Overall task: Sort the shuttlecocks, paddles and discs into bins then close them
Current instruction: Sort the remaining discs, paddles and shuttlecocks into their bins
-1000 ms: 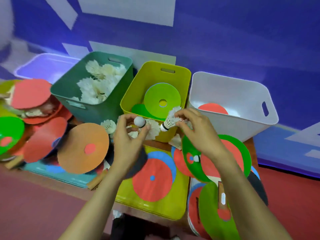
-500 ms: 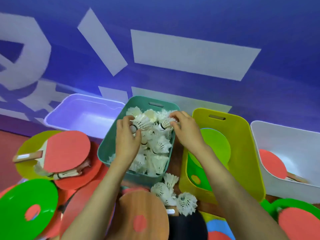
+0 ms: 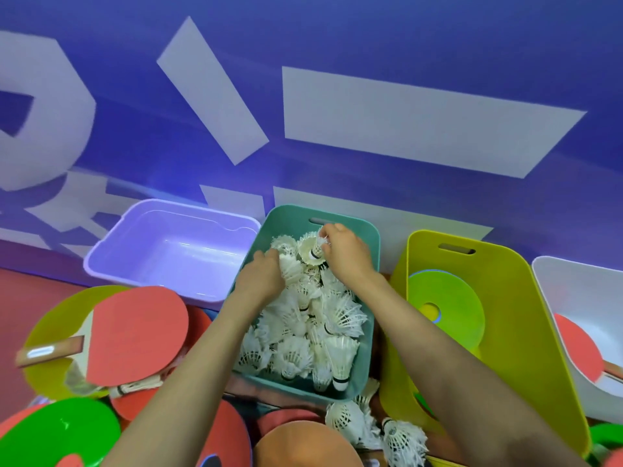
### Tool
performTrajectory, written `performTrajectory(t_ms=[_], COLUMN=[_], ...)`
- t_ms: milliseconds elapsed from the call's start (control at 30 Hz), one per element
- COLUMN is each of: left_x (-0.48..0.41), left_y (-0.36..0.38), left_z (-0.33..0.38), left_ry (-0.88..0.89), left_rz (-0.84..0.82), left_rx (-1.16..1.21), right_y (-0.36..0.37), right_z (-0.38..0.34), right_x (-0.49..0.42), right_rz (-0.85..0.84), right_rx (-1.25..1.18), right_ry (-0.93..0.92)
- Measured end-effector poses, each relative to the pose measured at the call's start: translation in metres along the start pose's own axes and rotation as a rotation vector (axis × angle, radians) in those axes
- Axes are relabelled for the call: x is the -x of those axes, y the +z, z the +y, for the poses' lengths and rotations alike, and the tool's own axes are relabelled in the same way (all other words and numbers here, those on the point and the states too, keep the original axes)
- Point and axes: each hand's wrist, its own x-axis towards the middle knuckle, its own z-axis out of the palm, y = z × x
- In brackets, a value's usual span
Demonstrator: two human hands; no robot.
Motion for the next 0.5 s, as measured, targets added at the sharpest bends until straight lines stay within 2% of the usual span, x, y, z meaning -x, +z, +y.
performTrajectory(t_ms=[133,200,300,433,500], left_x=[-0.003,-0.002,-0.001,-0.006,-0.008], left_y=[-0.008,-0.007,0.003,0.004,0.001], left_z=[-0.004,-0.008,-0.010,0.006,0.010], left_ry=[0.072,0.106,0.051,0.013,0.026], left_rz=[0.037,0.001,-0.087,-0.026,0.013], left_rx=[0.136,0.175,0.047,-0.158,-0.135], right_y=[0.013,0.018,0.024,0.025,0.022], right_z=[-0.001,0.002,0.007,0.007,0.006], right_x=[-0.001,0.001,0.002,0.001,0.003], right_rz=[-0.094,-0.137,-0.166,-0.209,-0.226], right_rx=[0.066,0.064,0.030,-0.017,-0.037], right_ry=[0.032,0.027,0.036,0.023,0.022])
